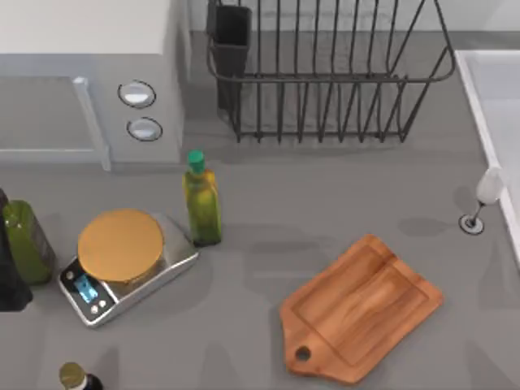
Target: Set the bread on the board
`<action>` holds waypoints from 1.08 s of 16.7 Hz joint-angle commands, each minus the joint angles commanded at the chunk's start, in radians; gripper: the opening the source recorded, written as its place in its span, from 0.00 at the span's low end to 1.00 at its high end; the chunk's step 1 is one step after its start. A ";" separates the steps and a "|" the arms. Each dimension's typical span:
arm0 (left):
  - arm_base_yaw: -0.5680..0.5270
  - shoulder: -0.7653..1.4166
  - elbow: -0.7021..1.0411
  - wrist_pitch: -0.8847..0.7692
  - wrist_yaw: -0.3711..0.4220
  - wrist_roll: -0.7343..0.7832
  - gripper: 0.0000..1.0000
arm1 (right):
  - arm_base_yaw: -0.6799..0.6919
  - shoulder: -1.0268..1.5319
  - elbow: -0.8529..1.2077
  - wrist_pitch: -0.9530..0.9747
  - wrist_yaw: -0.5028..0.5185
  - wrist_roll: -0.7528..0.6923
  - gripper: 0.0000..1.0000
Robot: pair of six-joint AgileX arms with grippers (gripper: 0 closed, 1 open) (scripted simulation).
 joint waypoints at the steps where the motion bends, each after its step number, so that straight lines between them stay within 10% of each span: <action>1: 0.000 0.000 0.000 0.000 0.000 0.000 1.00 | 0.000 0.000 0.000 0.000 0.000 0.000 1.00; 9: 0.057 0.238 0.290 -0.266 0.018 0.264 1.00 | 0.000 0.000 0.000 0.000 0.000 0.000 1.00; 18: 0.194 1.176 1.009 -0.845 0.026 0.913 1.00 | 0.000 0.000 0.000 0.000 0.000 0.000 1.00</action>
